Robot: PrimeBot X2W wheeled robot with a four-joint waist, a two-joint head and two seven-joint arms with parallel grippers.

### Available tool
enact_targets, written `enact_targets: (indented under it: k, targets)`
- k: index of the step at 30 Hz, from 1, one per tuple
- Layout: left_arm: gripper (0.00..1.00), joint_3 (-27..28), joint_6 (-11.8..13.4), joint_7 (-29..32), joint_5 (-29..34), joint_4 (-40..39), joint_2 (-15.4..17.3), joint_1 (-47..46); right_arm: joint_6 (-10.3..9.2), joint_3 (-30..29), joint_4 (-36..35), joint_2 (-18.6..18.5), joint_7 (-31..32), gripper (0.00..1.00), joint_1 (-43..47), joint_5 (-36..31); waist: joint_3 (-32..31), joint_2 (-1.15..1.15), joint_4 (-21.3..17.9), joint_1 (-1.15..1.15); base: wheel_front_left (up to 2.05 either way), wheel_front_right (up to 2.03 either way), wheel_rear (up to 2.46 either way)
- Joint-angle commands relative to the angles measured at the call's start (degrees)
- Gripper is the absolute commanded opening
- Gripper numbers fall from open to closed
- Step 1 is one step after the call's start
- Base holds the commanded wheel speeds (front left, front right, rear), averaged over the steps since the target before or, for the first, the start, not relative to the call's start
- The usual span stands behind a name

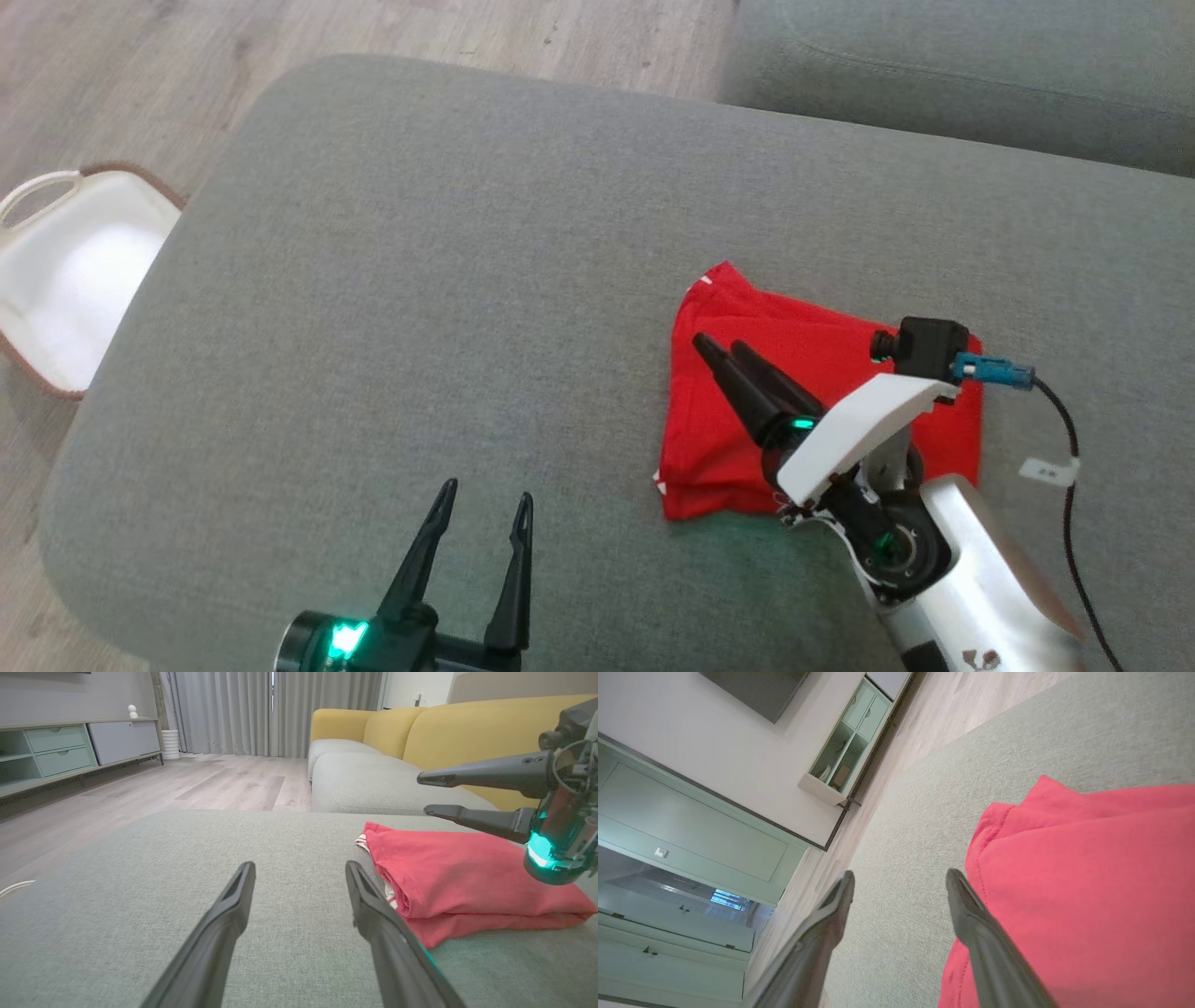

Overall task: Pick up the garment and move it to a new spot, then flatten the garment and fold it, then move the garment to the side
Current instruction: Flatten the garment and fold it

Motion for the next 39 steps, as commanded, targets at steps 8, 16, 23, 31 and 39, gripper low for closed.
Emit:
enact_targets:
  k: [8, 16, 23, 31, 39]
  targets:
    - [1.00, 3.5, 0.5, -0.5, 0.3, -2.4, -0.8, -1.1, 0.37, -1.7, -6.0, -0.3, -7.1, 1.00, 0.3, -4.9, -2.6, 0.00, -4.2, 0.00, 0.00, 0.00, 0.00]
    - [1.00, 6.7, 1.2, -0.5, -1.9, -3.1, -0.9, 0.7, 0.37, -6.2, -12.9, -5.9, -17.6, 1.00, 7.8, -18.5, -6.2, 0.00, -9.5, 0.00, 0.00, 0.00, 0.00]
    - [1.00, 8.0, 1.9, -0.5, -3.2, -3.0, -0.9, 1.5, 0.37, -10.2, -11.4, -8.3, -27.4, 1.00, 15.7, -29.3, -8.6, 0.00, -12.2, 0.00, 0.00, 0.00, 0.00]
    - [1.00, 9.0, 1.8, -0.5, -2.5, -2.0, -0.7, 3.1, 0.37, -14.4, -5.6, -5.9, -33.0, 1.00, 22.5, -40.7, -10.5, 0.00, -13.7, 0.00, 0.00, 0.00, 0.00]
    - [1.00, 9.9, 1.4, -0.5, -2.1, -1.1, -0.7, 4.0, 0.37, -15.8, -5.6, -3.5, -33.3, 1.00, 24.1, -43.4, -11.1, 0.00, -14.4, 0.00, 0.00, 0.00, 0.00]
